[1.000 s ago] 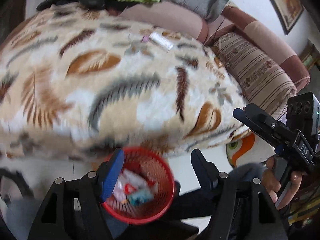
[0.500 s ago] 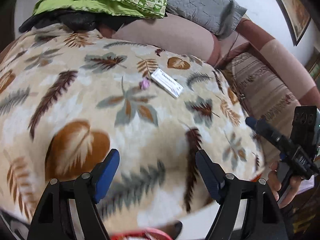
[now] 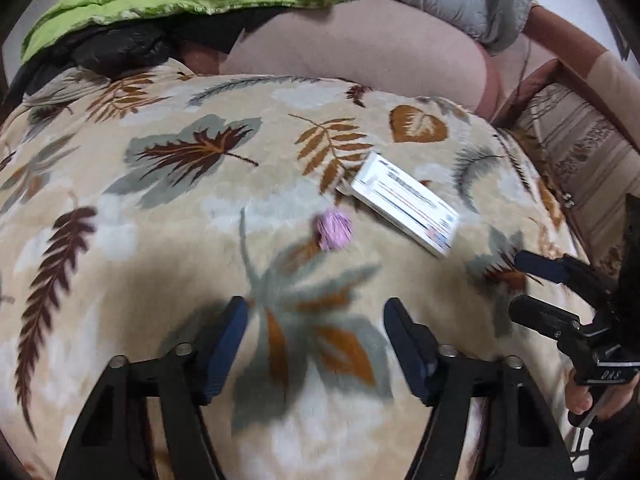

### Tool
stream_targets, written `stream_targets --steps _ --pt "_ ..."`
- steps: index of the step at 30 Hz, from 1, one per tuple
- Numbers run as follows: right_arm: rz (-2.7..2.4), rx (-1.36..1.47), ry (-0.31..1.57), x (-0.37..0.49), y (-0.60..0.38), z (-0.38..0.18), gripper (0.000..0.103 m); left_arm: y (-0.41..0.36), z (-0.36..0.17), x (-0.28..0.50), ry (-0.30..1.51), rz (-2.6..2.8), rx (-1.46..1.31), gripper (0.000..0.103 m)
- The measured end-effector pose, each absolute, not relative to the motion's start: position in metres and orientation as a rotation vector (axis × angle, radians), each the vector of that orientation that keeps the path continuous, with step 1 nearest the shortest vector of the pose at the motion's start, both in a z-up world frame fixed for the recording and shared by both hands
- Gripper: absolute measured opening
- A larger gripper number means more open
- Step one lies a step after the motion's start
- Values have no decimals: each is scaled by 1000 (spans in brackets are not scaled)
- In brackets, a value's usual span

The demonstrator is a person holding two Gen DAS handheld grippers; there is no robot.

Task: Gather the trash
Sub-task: 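Grasp the pink foil ball with the left tool while the right tool grasps the white medicine box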

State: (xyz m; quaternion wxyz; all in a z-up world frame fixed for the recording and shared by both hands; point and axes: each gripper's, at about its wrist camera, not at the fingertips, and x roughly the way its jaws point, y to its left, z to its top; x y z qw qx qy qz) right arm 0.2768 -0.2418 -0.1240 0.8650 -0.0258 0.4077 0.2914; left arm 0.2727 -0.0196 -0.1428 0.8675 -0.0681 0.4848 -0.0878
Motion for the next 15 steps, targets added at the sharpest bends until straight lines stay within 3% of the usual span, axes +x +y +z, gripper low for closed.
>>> stream_targets --steps 2,10,12,14,15 --pt "613 -93 853 295 -237 -128 70 -22 -152 289 1030 -188 -141 60" --pt "605 -249 886 348 -207 -149 70 -33 -172 332 1026 -178 -88 53" --pt "588 -274 909 356 -202 -158 70 -34 -171 335 1012 -173 -77 45" --pt "559 -285 927 358 -198 -168 70 -32 -170 335 1011 -204 -101 16" --pt "536 -288 928 357 -197 -171 70 -30 -169 333 1017 -211 -112 16"
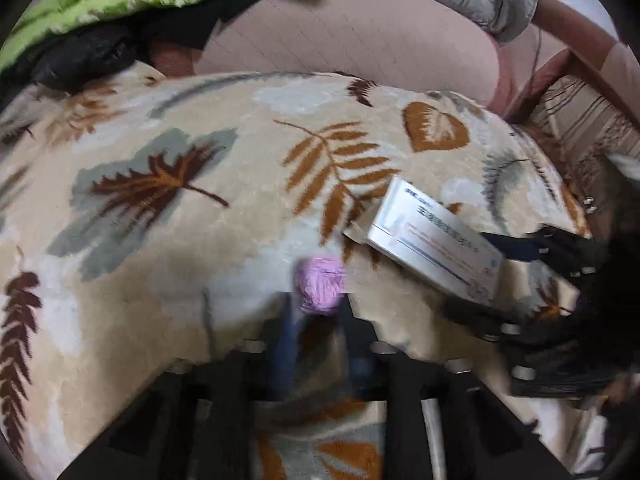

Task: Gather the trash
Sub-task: 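Grasp the pink foil ball with the left tool while the right tool grasps the white medicine box, then carry the foil ball and medicine box over the red wastebasket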

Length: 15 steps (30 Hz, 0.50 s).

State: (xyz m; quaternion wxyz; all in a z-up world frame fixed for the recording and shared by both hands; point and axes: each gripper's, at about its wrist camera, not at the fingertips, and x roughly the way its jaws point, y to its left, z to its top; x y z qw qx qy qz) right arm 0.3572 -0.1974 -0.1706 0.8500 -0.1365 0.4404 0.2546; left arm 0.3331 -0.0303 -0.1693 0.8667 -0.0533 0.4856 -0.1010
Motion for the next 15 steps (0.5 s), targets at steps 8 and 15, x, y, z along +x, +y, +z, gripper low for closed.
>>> stream_targets --steps 8,15 --pt "459 -162 916 311 -203 -159 62 1 -151 285 963 -255 -193 16" --pt "481 7 919 211 -211 -117 62 21 -105 196 949 -286 -233 16"
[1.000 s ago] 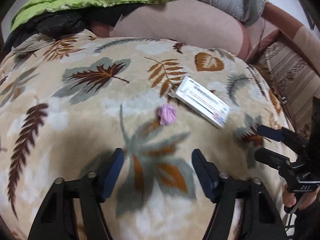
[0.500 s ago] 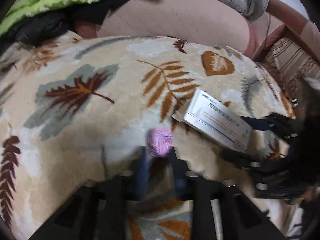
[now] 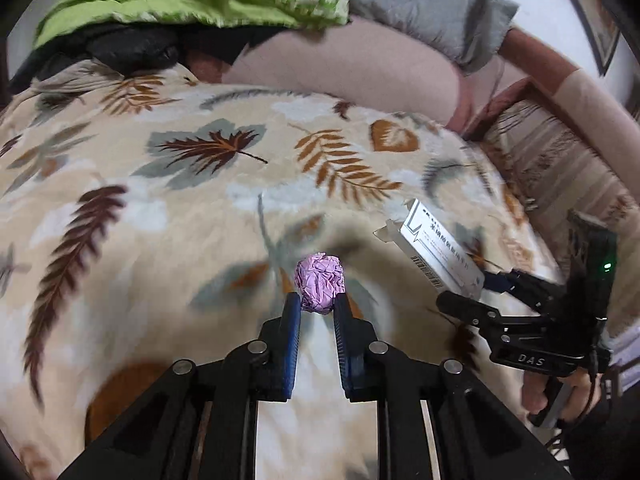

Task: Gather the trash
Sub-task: 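Carry the foil ball and medicine box over the red wastebasket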

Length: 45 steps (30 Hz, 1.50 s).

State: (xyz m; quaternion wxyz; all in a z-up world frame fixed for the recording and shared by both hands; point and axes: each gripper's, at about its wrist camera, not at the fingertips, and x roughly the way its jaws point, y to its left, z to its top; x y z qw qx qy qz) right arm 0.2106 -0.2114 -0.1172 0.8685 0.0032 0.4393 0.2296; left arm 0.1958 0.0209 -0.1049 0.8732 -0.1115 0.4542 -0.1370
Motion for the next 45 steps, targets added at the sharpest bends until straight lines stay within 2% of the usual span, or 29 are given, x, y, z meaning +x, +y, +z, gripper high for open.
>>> stream_targets --steps 10,15,22,32,45 --pt "470 289 738 28 -236 -30 62 36 -32 33 836 -356 -343 16" --pt "489 353 645 -50 -237 -26 62 35 -15 -37 781 -346 -333 16" --pt "540 381 632 -119 -237 -36 62 49 -9 -115 726 -295 -350 16" --pt "553 334 661 -170 -234 -39 62 59 -27 -176 758 -245 -321 16" --pt "603 301 754 -180 -211 -62 62 46 -57 -191 858 -288 -327 16"
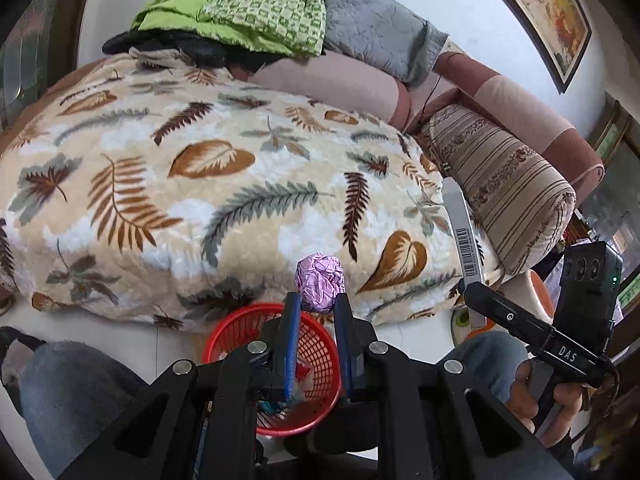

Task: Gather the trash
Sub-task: 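Carry the foil ball and medicine box over the red wastebasket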

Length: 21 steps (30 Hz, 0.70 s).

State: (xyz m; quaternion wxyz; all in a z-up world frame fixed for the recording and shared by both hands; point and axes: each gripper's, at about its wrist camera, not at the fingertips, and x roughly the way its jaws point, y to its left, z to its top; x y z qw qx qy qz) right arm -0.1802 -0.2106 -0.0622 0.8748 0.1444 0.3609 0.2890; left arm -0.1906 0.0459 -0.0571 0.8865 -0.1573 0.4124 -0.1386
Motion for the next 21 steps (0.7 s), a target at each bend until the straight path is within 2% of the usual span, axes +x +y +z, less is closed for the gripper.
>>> stream_targets --steps 21 --pt "567 233 835 -186 -192 -83 62 39 -72 -195 917 -304 -302 16"
